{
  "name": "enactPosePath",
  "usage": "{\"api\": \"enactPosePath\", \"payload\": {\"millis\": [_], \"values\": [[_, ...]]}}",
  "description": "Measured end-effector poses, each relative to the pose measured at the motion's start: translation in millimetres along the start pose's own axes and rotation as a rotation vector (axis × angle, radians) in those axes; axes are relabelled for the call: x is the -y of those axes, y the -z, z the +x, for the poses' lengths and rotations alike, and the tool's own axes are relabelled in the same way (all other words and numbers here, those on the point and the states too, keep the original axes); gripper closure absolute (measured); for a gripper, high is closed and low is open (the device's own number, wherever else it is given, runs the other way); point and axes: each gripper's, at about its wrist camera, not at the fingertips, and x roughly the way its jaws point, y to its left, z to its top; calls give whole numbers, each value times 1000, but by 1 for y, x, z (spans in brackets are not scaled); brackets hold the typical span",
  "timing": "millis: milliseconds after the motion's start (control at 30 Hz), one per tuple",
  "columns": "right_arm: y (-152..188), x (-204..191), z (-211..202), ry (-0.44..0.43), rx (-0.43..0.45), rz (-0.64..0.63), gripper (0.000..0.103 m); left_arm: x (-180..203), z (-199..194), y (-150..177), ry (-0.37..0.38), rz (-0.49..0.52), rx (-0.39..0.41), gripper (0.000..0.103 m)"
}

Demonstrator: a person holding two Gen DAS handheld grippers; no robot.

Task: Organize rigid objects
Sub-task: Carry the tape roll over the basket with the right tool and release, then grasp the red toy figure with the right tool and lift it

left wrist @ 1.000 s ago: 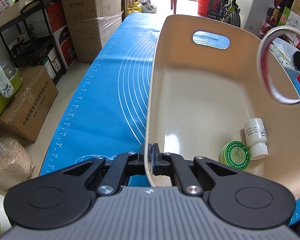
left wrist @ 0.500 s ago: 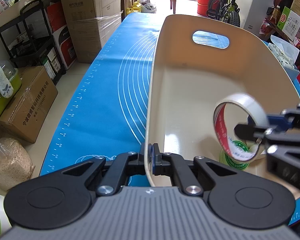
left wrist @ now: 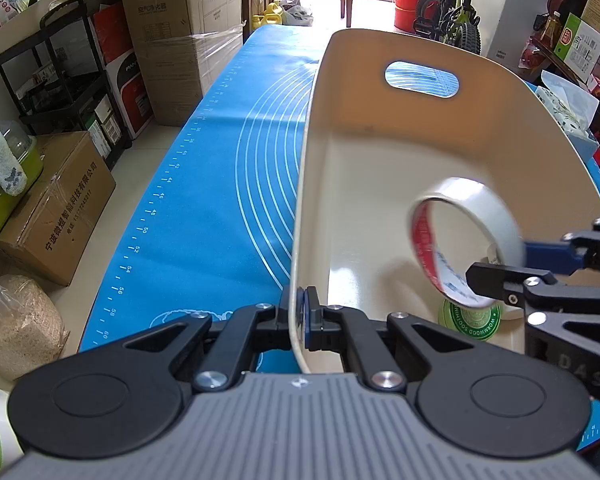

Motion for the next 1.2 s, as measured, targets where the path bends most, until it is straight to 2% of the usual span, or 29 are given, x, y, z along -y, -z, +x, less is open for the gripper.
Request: {"api": "enactPosePath", "payload": {"millis": [100, 333, 533, 733, 933, 1200], "values": [[0, 7, -10, -10, 37, 31, 45, 0, 0, 0, 0, -1, 0, 98], [0, 30, -44, 9, 115, 59, 36, 0, 0, 0, 0, 0, 0, 98], [10, 76, -68, 89, 139, 115, 33, 0, 0, 0, 0, 0, 0, 98], [31, 142, -80, 210, 118, 203, 32, -1, 0, 0, 0, 1, 0, 97], [56, 202, -78, 292, 81, 271, 32, -1, 1, 0, 1, -1, -2, 98], [82, 232, -54, 335, 4, 236, 34, -1, 1, 0, 0, 0, -2, 97]]}}
